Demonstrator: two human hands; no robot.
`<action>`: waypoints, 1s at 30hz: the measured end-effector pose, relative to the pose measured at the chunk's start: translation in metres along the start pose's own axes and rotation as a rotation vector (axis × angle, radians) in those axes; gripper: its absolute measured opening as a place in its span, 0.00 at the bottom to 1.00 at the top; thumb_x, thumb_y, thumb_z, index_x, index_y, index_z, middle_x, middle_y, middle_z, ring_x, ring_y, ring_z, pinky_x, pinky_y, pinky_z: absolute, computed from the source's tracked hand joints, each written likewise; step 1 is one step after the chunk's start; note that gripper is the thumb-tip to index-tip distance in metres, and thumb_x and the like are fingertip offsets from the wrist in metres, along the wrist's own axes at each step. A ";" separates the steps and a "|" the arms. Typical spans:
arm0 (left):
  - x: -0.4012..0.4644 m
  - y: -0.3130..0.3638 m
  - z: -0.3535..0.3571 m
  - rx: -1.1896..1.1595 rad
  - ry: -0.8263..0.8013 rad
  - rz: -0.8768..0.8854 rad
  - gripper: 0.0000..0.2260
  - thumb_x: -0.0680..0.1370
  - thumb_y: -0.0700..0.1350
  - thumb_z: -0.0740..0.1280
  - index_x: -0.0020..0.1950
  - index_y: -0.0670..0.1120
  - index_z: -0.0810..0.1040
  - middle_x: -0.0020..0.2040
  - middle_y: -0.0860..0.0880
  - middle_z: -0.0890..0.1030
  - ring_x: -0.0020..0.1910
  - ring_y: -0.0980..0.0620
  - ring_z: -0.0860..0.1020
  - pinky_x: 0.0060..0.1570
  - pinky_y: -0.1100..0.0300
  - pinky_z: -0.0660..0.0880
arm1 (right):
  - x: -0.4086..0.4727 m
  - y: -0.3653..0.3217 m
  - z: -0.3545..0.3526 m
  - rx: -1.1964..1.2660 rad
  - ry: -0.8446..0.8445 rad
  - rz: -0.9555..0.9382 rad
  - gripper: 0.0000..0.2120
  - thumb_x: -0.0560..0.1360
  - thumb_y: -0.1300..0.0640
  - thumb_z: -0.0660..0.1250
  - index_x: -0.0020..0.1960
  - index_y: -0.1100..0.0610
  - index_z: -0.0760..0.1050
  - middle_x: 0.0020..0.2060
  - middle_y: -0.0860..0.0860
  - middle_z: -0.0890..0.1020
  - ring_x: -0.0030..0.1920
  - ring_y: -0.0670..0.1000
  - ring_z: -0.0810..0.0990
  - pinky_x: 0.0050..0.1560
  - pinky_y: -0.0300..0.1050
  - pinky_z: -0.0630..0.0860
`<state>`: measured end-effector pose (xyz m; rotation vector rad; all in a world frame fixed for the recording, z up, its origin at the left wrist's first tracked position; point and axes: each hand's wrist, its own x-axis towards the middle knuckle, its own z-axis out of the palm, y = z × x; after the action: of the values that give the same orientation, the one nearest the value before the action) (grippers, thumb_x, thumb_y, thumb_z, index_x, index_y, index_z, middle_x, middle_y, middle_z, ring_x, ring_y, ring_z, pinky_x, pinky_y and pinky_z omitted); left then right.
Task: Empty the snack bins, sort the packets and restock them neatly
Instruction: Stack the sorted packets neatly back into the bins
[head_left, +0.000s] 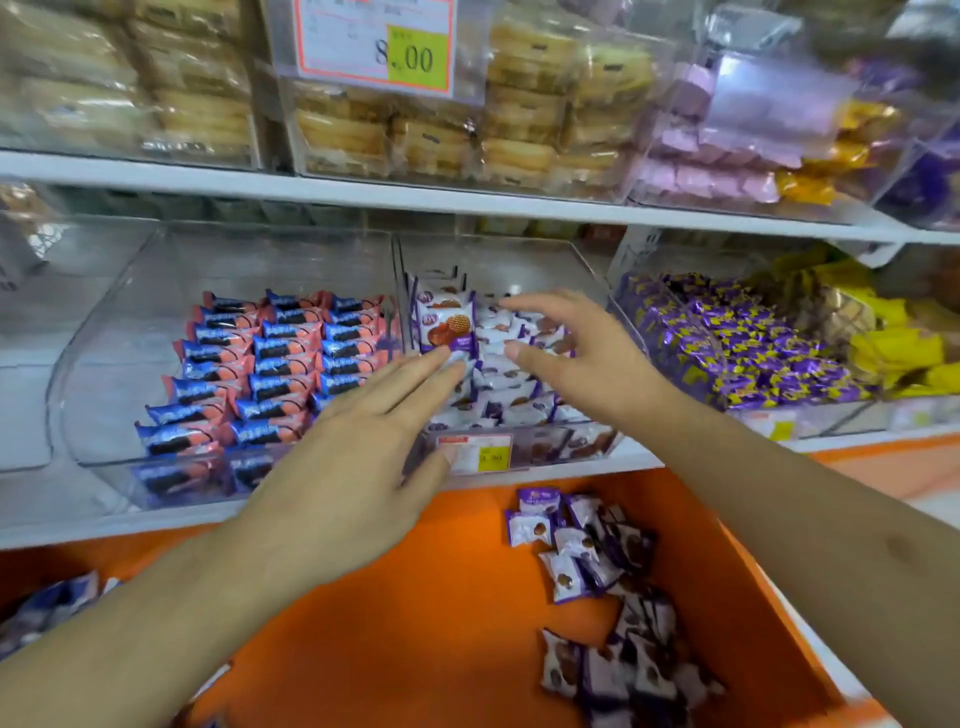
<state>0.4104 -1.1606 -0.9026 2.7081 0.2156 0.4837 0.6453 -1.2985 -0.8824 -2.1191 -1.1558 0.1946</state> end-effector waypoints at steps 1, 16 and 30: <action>-0.005 0.007 0.003 -0.026 -0.003 0.010 0.30 0.84 0.58 0.62 0.84 0.60 0.53 0.83 0.65 0.51 0.81 0.64 0.49 0.79 0.63 0.49 | -0.019 -0.005 -0.010 0.141 -0.034 0.009 0.17 0.80 0.48 0.73 0.68 0.41 0.79 0.64 0.47 0.79 0.62 0.49 0.80 0.60 0.45 0.75; 0.029 0.019 0.288 -0.303 -0.418 -0.266 0.25 0.82 0.46 0.68 0.77 0.54 0.64 0.79 0.51 0.66 0.76 0.51 0.67 0.68 0.76 0.62 | -0.125 0.219 0.040 -0.249 -0.492 0.488 0.30 0.75 0.50 0.78 0.74 0.48 0.73 0.68 0.47 0.80 0.63 0.47 0.79 0.60 0.34 0.72; 0.088 -0.028 0.407 0.076 -0.412 -0.160 0.26 0.79 0.55 0.70 0.76 0.53 0.70 0.71 0.50 0.73 0.71 0.44 0.67 0.67 0.51 0.65 | -0.131 0.309 0.109 -0.286 -0.427 0.551 0.20 0.77 0.55 0.73 0.68 0.49 0.76 0.55 0.48 0.85 0.55 0.53 0.84 0.50 0.42 0.80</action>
<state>0.6371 -1.2547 -1.2407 2.7601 0.3359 -0.1335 0.7300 -1.4548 -1.1870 -2.7061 -0.8245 0.8080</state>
